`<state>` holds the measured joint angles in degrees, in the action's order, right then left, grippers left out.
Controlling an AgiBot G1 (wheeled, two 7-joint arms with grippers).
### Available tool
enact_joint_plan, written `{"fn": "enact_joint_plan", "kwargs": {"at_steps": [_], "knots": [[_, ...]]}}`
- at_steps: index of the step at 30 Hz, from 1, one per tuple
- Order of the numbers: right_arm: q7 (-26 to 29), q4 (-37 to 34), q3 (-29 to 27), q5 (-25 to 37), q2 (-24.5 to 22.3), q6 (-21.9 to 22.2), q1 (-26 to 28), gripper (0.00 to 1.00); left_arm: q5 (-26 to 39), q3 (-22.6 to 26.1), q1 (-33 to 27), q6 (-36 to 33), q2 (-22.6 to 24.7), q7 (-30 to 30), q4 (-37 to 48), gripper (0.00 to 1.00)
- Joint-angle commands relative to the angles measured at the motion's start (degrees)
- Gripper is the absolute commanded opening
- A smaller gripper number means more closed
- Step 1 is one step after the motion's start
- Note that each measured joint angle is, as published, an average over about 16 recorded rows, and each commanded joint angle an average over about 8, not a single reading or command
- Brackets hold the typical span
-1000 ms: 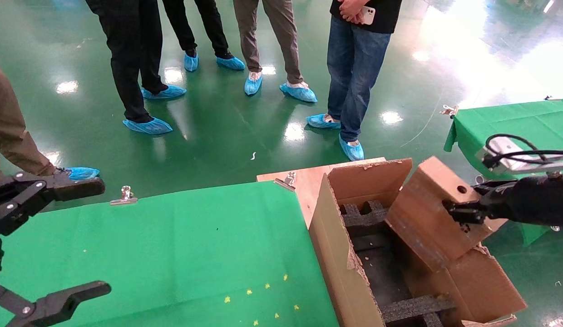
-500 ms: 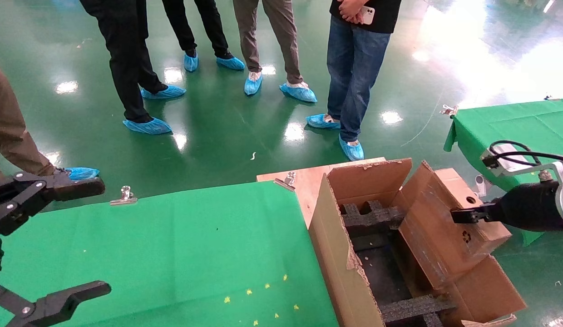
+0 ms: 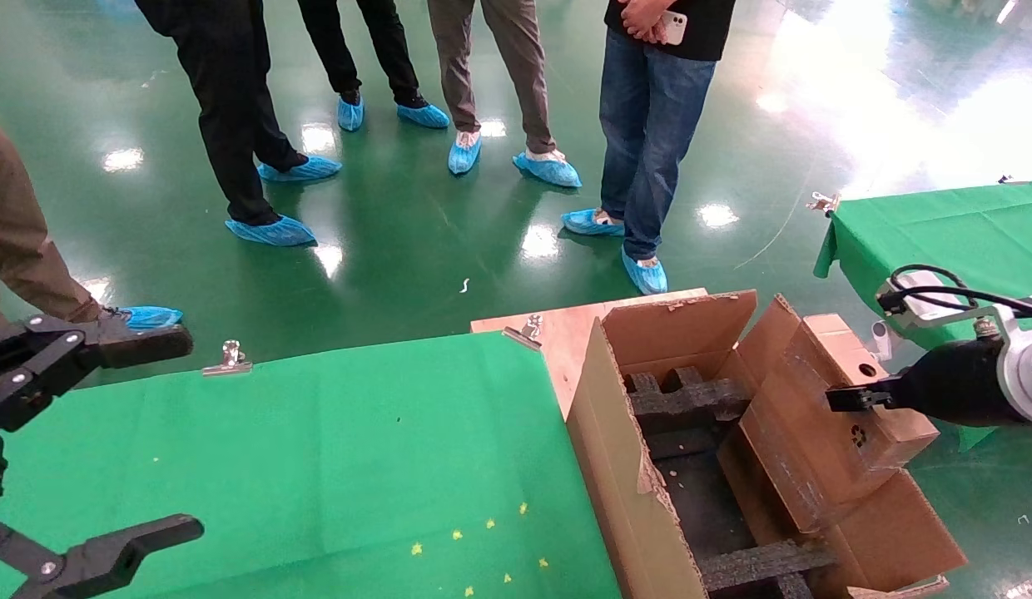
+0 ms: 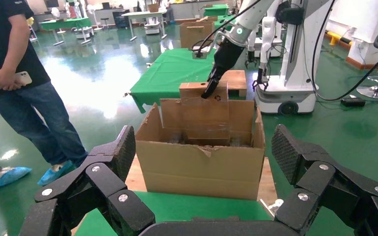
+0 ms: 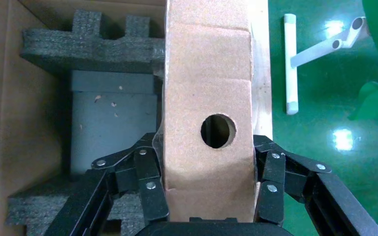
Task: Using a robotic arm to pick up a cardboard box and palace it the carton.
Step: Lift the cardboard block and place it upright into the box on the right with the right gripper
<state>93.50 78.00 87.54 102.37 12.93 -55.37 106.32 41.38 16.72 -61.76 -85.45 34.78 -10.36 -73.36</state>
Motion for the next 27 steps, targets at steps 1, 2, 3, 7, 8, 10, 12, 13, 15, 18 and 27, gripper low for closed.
{"fn": "enact_joint_plan", "kwargs": {"at_steps": [1,2,3,7,8,10,12,13,15,18,27], "knots": [[0.27,0.0,0.23,0.43,0.08,0.52,-0.37,0.0,0.0,0.01,0.0,0.0,0.0,0.0,0.0,1.0],[0.55,-0.01,0.37,0.7,0.18,0.95,-0.64,0.0,-0.01,0.01,0.0,0.0,0.0,0.01,0.0,1.0],[0.86,-0.02,0.52,0.99,0.29,1.4,-0.92,0.0,-0.01,0.01,0.0,0.01,-0.01,0.01,0.0,1.0],[2.34,-0.05,1.14,2.3,1.0,3.16,-2.09,0.0,-0.02,0.03,-0.01,0.01,-0.01,0.01,0.0,1.0],[2.74,-0.05,1.31,2.67,1.23,3.59,-2.41,0.0,-0.02,0.03,-0.01,0.01,-0.01,0.02,0.0,1.0],[3.56,-0.06,1.66,3.42,1.71,4.41,-3.06,0.0,-0.03,0.04,-0.01,0.02,-0.02,0.02,0.0,1.0],[4.44,-0.07,2.02,4.22,2.19,5.24,-3.73,0.0,-0.03,0.04,-0.01,0.02,-0.02,0.02,0.0,1.0],[4.88,-0.08,2.19,4.63,2.43,5.64,-4.06,0.0,-0.03,0.05,-0.01,0.02,-0.02,0.02,0.0,1.0],[5.81,-0.1,2.54,5.58,2.88,6.46,-4.73,0.0,-0.04,0.05,-0.01,0.02,-0.02,0.03,0.0,1.0],[7.29,-0.14,3.02,7.15,3.52,7.66,-5.68,0.0,-0.04,0.06,-0.01,0.03,-0.03,0.03,0.0,1.0],[11.66,-0.22,4.39,11.3,5.4,11.06,-8.77,0.0,-0.06,0.09,-0.02,0.04,-0.04,0.05,0.0,1.0]]}}
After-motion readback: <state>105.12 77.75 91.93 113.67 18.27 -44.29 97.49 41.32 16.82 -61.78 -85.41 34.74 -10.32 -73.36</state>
